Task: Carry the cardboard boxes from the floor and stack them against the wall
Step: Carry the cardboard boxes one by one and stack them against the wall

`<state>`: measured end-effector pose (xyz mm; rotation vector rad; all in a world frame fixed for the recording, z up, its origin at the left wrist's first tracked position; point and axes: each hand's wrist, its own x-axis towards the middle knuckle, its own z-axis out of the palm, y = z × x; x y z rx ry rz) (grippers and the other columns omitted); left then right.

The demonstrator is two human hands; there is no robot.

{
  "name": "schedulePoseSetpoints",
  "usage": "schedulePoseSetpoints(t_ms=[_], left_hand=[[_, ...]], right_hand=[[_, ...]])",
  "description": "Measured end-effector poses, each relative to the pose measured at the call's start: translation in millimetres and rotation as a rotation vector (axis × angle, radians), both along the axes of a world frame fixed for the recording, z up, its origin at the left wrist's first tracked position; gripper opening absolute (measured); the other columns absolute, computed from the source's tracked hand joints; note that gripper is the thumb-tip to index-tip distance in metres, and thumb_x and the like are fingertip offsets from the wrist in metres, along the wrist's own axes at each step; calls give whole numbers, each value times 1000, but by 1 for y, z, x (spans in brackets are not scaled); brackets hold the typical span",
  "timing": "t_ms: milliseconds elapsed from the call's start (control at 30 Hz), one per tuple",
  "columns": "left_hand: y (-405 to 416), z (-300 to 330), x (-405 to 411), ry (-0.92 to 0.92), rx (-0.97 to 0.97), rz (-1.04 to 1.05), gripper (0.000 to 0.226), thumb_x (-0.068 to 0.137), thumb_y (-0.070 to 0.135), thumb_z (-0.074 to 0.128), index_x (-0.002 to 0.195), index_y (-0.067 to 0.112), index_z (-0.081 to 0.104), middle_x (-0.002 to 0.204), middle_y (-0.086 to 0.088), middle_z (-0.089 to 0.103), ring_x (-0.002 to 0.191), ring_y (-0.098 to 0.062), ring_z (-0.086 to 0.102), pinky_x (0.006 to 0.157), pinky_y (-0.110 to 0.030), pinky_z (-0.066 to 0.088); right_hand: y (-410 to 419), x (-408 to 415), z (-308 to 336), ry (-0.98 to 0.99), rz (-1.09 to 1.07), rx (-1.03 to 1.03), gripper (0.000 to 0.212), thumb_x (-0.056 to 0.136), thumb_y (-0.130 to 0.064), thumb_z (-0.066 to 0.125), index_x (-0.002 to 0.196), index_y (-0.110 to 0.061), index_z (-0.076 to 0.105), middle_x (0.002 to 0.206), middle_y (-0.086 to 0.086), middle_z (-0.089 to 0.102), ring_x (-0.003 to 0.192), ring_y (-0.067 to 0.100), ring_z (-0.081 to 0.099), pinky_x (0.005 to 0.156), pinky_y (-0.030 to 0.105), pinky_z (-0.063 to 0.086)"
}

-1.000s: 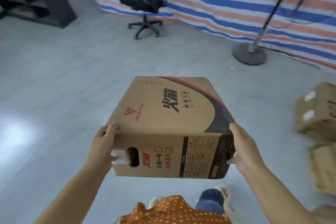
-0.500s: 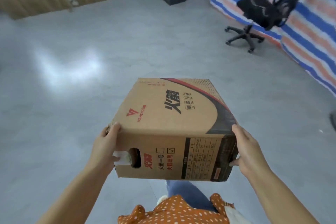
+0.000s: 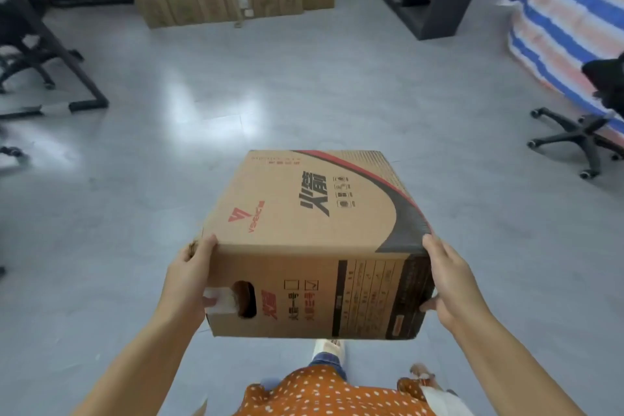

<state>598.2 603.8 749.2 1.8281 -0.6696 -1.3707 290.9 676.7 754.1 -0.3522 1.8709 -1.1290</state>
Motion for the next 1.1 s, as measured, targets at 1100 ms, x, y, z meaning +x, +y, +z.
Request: schedulePoseSetpoints(t_ms=[1100], left_hand=[[-526,1,105,42,9,70,16,92,41,54,103,30,56,98,13,50,106,-22,45,78,-52,48]], right_hand=[[-551,88,14,28,153,-38,23,98,-39,45,92,-27,64,86,2,68,81,15,62,64,48,52]])
